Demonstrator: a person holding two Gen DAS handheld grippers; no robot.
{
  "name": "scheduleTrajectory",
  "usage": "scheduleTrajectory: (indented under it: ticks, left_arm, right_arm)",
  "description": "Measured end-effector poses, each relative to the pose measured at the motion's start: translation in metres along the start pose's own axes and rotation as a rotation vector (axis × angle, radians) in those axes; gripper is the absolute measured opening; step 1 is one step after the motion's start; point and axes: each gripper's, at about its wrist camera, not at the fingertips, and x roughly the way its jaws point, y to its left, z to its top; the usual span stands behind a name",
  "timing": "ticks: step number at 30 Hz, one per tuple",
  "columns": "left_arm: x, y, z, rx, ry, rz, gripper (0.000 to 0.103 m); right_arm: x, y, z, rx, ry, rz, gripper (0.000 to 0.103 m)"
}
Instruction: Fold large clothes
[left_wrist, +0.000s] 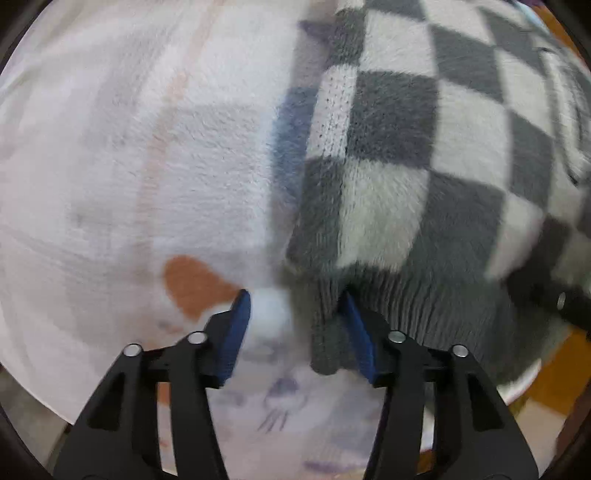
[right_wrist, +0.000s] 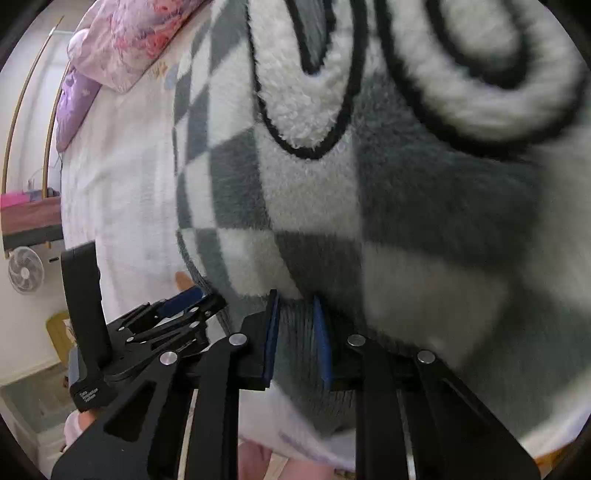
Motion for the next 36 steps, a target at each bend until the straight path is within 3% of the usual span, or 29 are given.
scheduleTrajectory:
  ticks: [3, 5, 6, 7, 9, 10, 12, 13, 14, 16, 18, 21, 24, 26, 28, 29, 31, 33, 34, 36]
  left_arm:
    - [-0.035, -0.002, 0.004, 0.045, -0.043, 0.055, 0.061]
    - [-0.056, -0.013, 0.017, 0.103, -0.090, 0.129, 0.066]
    - [-0.068, -0.022, 0.025, 0.138, -0.122, 0.163, 0.071]
    - [-0.079, -0.031, 0.032, 0.165, -0.158, 0.161, 0.076]
    - [-0.099, -0.053, 0.049, 0.219, -0.253, 0.119, 0.082]
    - [-0.105, -0.065, 0.060, 0.238, -0.285, 0.082, 0.082]
    - [-0.107, -0.088, 0.079, 0.261, -0.308, 0.033, 0.082]
    - [-0.104, -0.103, 0.090, 0.267, -0.325, 0.002, 0.082]
    - [-0.095, -0.115, 0.101, 0.272, -0.330, -0.034, 0.082]
    - [-0.077, -0.123, 0.125, 0.261, -0.269, -0.073, 0.082]
    - [-0.063, -0.127, 0.137, 0.235, -0.182, -0.073, 0.079]
    - [-0.073, -0.128, 0.115, 0.280, -0.190, -0.126, 0.080]
    - [-0.068, -0.116, 0.067, 0.298, -0.124, -0.112, 0.080]
    - [-0.047, -0.107, 0.042, 0.286, -0.051, -0.090, 0.079]
    - [-0.013, -0.098, 0.029, 0.244, 0.012, -0.094, 0.080]
    - [0.002, -0.095, 0.023, 0.226, -0.004, -0.117, 0.082]
    - [0.005, -0.094, 0.019, 0.196, -0.006, -0.106, 0.083]
    - [-0.010, -0.090, 0.013, 0.160, -0.016, -0.131, 0.081]
    - [-0.016, -0.088, 0.007, 0.146, -0.026, -0.150, 0.081]
    - [-0.010, -0.090, -0.004, 0.168, -0.033, -0.115, 0.081]
  right_arm:
    - [-0.073, 0.003, 0.005, -0.049, -0.152, -0.021, 0.020]
    - [-0.136, 0.001, 0.022, -0.082, -0.302, -0.104, 0.021]
    - [-0.151, -0.001, 0.032, -0.090, -0.333, -0.152, 0.021]
    - [-0.168, -0.005, 0.054, -0.111, -0.362, -0.271, 0.022]
    - [-0.164, -0.014, 0.092, -0.139, -0.294, -0.319, 0.021]
    - [-0.154, -0.022, 0.109, -0.131, -0.251, -0.346, 0.014]
    - [-0.132, -0.027, 0.127, -0.166, -0.194, -0.486, 0.014]
    - [-0.117, -0.038, 0.138, -0.162, -0.164, -0.607, 0.018]
    - [-0.110, -0.049, 0.142, -0.107, -0.154, -0.634, 0.020]
    - [-0.102, -0.065, 0.145, -0.008, -0.151, -0.621, 0.021]
    - [-0.107, -0.068, 0.148, 0.008, -0.149, -0.599, 0.022]
    - [-0.142, -0.051, 0.109, -0.030, -0.214, -0.503, 0.022]
    - [-0.133, -0.030, 0.078, -0.061, -0.205, -0.401, 0.022]
    - [-0.118, -0.032, 0.038, -0.073, -0.145, -0.423, 0.023]
    - [-0.096, -0.043, 0.008, -0.097, -0.189, -0.530, 0.029]
    - [-0.084, -0.054, 0.000, -0.060, -0.185, -0.541, 0.037]
    - [-0.082, -0.075, -0.005, 0.076, -0.173, -0.471, 0.054]
    - [-0.094, -0.079, -0.015, 0.180, -0.122, -0.397, 0.054]
    - [-0.097, -0.073, -0.027, 0.162, -0.114, -0.427, 0.053]
    - [-0.077, -0.071, -0.046, 0.118, -0.080, -0.482, 0.053]
